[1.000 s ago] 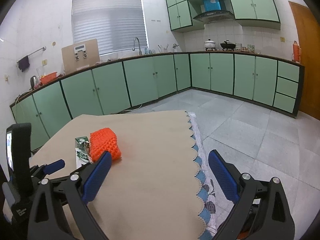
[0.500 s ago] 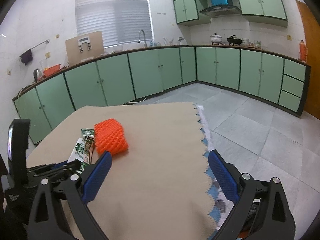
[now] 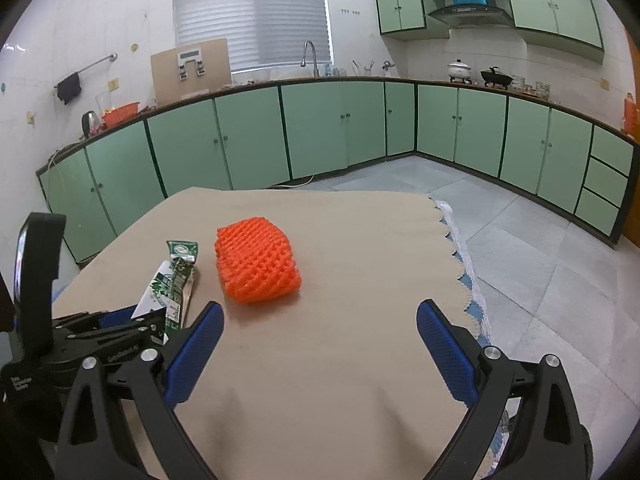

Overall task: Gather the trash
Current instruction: 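Grasp the green-white milk pouch with the left tool while the right approaches the foam net, then grasp the orange foam net with the right tool and lift it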

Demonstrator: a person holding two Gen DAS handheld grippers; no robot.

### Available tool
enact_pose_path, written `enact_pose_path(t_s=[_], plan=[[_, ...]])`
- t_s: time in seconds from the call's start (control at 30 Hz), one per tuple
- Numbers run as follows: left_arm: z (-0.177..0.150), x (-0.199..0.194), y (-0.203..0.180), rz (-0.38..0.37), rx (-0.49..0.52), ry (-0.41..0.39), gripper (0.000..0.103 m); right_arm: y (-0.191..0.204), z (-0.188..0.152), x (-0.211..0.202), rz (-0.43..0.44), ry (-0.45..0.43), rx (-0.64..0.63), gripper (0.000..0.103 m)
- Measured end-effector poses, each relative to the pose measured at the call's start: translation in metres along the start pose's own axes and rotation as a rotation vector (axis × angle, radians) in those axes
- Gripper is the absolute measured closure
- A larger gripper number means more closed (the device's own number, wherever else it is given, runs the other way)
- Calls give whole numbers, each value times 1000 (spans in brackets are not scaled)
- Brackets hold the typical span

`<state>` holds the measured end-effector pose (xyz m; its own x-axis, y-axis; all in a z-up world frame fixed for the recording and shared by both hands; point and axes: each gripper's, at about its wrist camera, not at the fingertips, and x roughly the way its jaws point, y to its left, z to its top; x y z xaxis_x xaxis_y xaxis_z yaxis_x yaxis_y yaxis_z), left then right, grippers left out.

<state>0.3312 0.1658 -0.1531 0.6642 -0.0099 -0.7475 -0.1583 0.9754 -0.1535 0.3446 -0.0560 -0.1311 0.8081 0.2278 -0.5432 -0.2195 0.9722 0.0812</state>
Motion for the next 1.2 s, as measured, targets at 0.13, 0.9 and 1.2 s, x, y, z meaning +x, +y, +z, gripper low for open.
enact_pose_path(t_s=[0.13, 0.9, 1.2], plan=[[1, -4, 3, -10, -11, -25, 89, 3, 5, 6, 6, 10, -6, 8], [20, -17, 46, 65, -56, -87, 95, 41, 21, 92, 62, 177, 9, 42], [20, 2, 43, 80, -53, -14, 77, 43, 18, 85, 98, 174, -4, 77]])
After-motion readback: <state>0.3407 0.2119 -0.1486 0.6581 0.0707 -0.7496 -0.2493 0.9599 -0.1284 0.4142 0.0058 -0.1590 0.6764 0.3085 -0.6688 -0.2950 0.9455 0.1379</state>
